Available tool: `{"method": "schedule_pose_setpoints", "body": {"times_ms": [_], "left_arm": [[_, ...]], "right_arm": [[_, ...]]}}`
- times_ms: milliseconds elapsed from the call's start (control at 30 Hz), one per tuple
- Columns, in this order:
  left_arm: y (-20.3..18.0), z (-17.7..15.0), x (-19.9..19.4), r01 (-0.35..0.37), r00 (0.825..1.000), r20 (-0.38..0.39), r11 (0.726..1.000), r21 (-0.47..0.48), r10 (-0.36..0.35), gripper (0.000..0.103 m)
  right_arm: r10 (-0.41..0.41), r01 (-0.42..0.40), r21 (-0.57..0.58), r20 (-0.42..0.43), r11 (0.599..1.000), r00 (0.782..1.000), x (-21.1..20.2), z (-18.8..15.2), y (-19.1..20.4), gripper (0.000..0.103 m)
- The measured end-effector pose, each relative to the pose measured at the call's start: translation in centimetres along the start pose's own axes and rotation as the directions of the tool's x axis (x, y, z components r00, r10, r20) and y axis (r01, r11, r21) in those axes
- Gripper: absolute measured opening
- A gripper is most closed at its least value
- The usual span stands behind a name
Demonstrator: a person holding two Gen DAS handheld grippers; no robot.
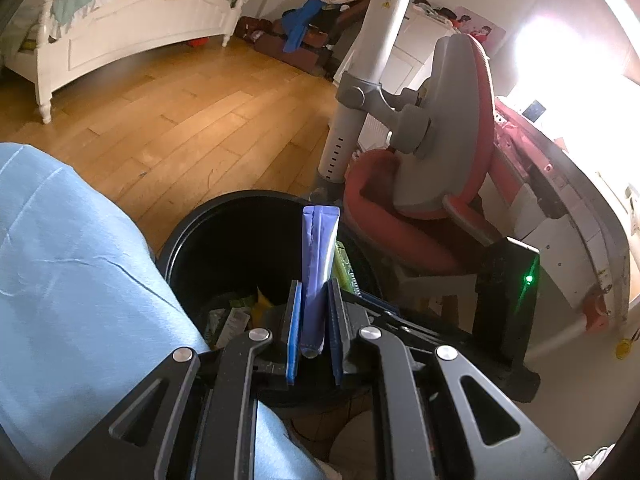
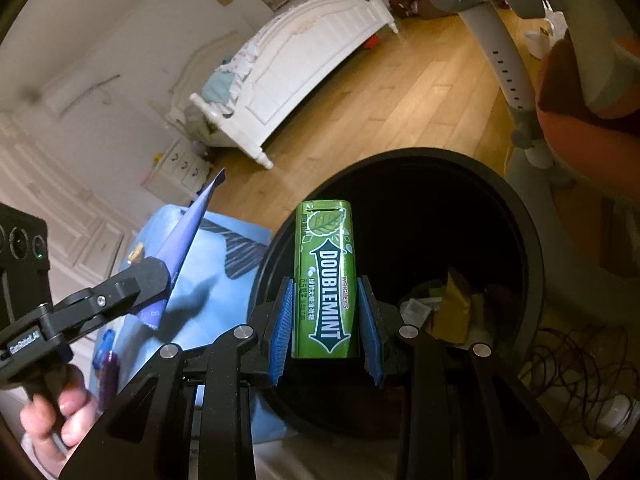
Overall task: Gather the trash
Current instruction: 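Carry the comb and gum box over the black bin and open both tools, then move both open tools back over the table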
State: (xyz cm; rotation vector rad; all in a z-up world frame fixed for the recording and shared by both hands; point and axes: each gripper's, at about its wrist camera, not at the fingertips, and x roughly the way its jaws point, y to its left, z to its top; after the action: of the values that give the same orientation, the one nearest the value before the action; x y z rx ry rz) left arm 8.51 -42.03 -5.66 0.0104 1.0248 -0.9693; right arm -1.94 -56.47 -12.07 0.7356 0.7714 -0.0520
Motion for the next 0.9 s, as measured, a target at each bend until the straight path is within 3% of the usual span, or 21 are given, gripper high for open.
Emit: {"method": "schedule_pose_setpoints", "body": {"times_ms": [267, 333, 367, 400, 500, 667, 767, 900], "left_arm": [[-0.1, 0.0, 0.5, -0.028, 0.999, -0.032, 1.000, 0.004, 0.028, 0.020], [0.2, -0.1, 0.3, -0.036, 0.999, -0.038, 0.999, -0.005, 0.036, 0.022], [0.2, -0.1, 0.3, -0.042, 0.998, -0.040, 0.999, -0.008, 0.041, 0.030], [0.3, -0.2, 0.1, -0.049, 0.998, -0.037, 0.999, -0.013, 0.049, 0.042], [0.4, -0.5, -1.0, -0.066, 0.998, -0.005, 0.998, -0.014, 0.066, 0.058], [0.8, -1.1, -3.2, -0.077, 0.996, 0.033, 0.997, -0.016, 0.077, 0.062], [1.5, -1.5, -5.1, -0.094, 0.993, 0.068, 0.995, -0.027, 0.096, 0.072], [3.4, -2.2, -8.3, -0.136, 0.983, 0.119, 0.990, -0.048, 0.140, 0.072]], "right_arm": [[-0.028, 0.029, 0.010, -0.022, 1.000, 0.999, 0.4, 0.0, -0.3, 0.033], [-0.034, 0.034, 0.005, -0.001, 0.999, 0.999, 0.0, -0.1, -0.1, 0.051], [-0.039, 0.039, 0.004, 0.017, 0.999, 0.999, -0.3, -0.2, 0.1, 0.067], [-0.044, 0.044, 0.002, 0.039, 0.999, 0.998, -0.6, -0.1, 0.1, 0.073], [-0.057, 0.058, -0.020, 0.053, 0.998, 0.997, -1.1, -0.2, 0.8, 0.073], [-0.053, 0.055, -0.040, 0.043, 0.998, 0.998, -1.1, -0.5, 2.2, 0.073], [-0.047, 0.049, -0.066, 0.029, 0.997, 0.998, -0.8, -0.7, 3.6, 0.073], [-0.023, 0.025, -0.114, 0.020, 0.993, 1.000, -0.4, -0.7, 6.2, 0.076]]}}
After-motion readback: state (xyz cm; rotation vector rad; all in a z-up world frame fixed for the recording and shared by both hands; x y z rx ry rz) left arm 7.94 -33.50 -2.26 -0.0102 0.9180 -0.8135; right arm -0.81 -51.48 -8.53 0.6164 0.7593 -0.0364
